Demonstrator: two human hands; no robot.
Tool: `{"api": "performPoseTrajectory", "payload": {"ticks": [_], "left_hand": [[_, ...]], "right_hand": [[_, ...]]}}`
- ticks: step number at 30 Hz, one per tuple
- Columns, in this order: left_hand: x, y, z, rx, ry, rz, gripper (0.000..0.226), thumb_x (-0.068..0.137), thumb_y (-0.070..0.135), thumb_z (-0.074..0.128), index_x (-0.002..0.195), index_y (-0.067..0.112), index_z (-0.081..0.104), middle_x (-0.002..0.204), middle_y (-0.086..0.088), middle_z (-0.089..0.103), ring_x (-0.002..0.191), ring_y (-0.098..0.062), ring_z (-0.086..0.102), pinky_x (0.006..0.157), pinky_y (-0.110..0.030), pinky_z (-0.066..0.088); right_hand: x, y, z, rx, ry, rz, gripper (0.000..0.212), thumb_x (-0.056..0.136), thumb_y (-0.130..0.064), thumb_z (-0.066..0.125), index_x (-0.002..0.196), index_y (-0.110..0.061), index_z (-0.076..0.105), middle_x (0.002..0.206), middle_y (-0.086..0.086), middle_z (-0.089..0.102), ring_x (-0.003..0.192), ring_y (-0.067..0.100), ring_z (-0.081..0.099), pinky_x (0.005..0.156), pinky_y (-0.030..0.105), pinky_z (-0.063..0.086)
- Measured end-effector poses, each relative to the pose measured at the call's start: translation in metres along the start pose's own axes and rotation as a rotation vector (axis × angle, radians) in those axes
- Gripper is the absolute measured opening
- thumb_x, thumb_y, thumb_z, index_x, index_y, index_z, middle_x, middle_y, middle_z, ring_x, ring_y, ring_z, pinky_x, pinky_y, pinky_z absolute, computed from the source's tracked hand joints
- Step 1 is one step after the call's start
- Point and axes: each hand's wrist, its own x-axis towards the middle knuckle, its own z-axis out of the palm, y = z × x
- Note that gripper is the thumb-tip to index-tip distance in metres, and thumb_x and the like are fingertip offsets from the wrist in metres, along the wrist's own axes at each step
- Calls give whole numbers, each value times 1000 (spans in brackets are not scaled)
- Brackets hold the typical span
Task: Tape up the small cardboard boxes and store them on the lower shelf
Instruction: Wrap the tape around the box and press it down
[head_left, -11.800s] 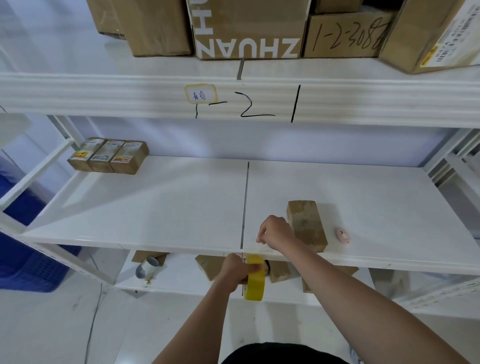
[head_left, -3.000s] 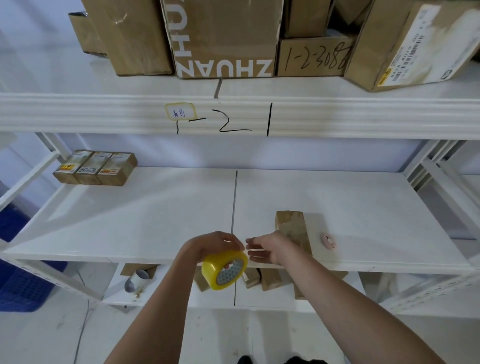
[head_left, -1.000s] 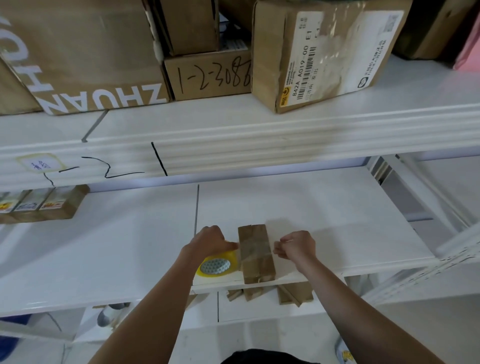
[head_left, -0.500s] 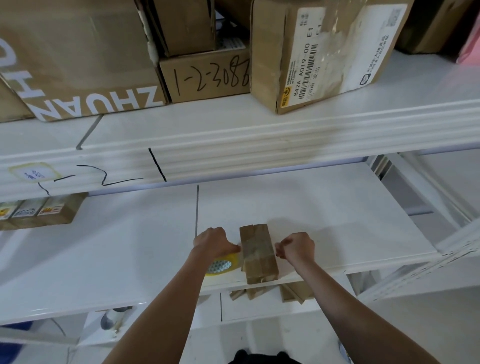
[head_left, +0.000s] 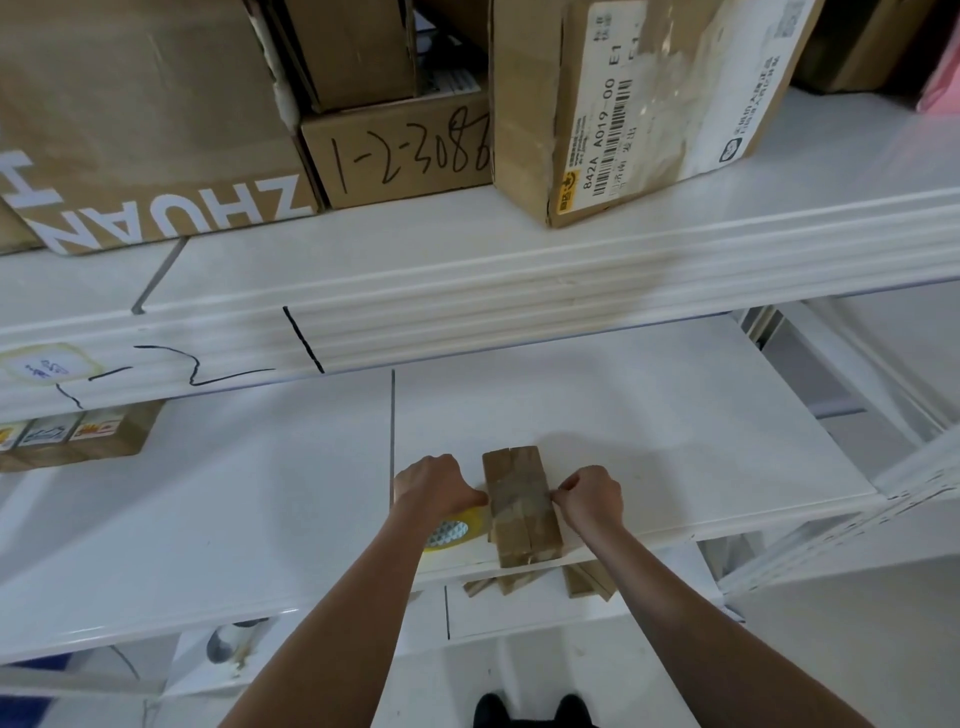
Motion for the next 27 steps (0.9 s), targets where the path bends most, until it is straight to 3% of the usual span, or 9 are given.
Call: {"api": "performPoseTrajectory", "payload": {"ticks": [2,4,5,8,10,16,19,21,27], "left_hand": [[-1,1,-1,0,-1,-4,55,74,75,64,87,22,57,71,7,55,72,-17,61,56,-25,39],[-1,2,-2,-3,-14,-16,56,74,75,65,87,22,57,69,8,54,71,-17,60,55,-25,37],[-1,2,-2,-7,-24,-24,56,73,75,65,87,22,56,69,8,53,71,-16,59,55,-25,37],[-3,4,-3,-16,-41,-50,57,73,78,63,82,22,55,69,8,54,67,-13,56,54,-25,34],[-4,5,-3,-28,-36,-65,58,73,80,60,75,23,51,70,8,55,65,-13,54,55,-26,36],[-7,3,-4,-41,-21,-47,55,70,77,63,79,24,54,70,8,55,68,-14,56,54,-25,36],[-6,2,-2,-48,-26,-34,59,68,79,64,85,23,56,71,8,55,73,-16,59,61,-27,41],[-5,-1,-3,-75,-42,-16,60,69,81,62,78,22,54,71,8,56,71,-15,57,59,-27,40],[2,-25,-13,-320,-241,47,58,85,71,59,69,16,59,69,1,59,64,-14,56,60,-26,41]], "right_hand": [[-5,-9,4,-108,58,-54,11,95,-5,60,97,-4,70,88,7,69,80,23,66,69,35,58],[-13,-23,10,-186,93,-119,15,96,-4,53,103,-6,66,86,4,63,71,17,58,55,27,44],[-16,-31,15,-216,74,-154,16,98,-6,51,108,-5,63,92,6,62,76,18,57,58,25,40],[-22,-48,37,-194,-52,-131,41,103,-24,49,138,-3,42,133,17,49,121,33,48,94,38,43],[-24,-54,49,-106,-76,0,65,104,-38,48,152,-3,22,148,20,33,135,39,36,110,46,34],[-29,-40,73,-82,3,48,81,105,-50,31,160,-11,-14,166,26,-5,152,42,8,124,50,9],[-23,-29,77,-110,0,36,81,104,-52,27,159,-6,-11,162,29,13,148,42,20,121,51,15],[-18,-27,78,-148,-28,45,82,104,-55,24,159,-3,-7,157,27,25,143,42,29,118,50,20],[-3,-31,76,-194,-117,140,104,90,-81,21,160,-10,-10,159,18,23,142,37,26,115,49,20]]}}
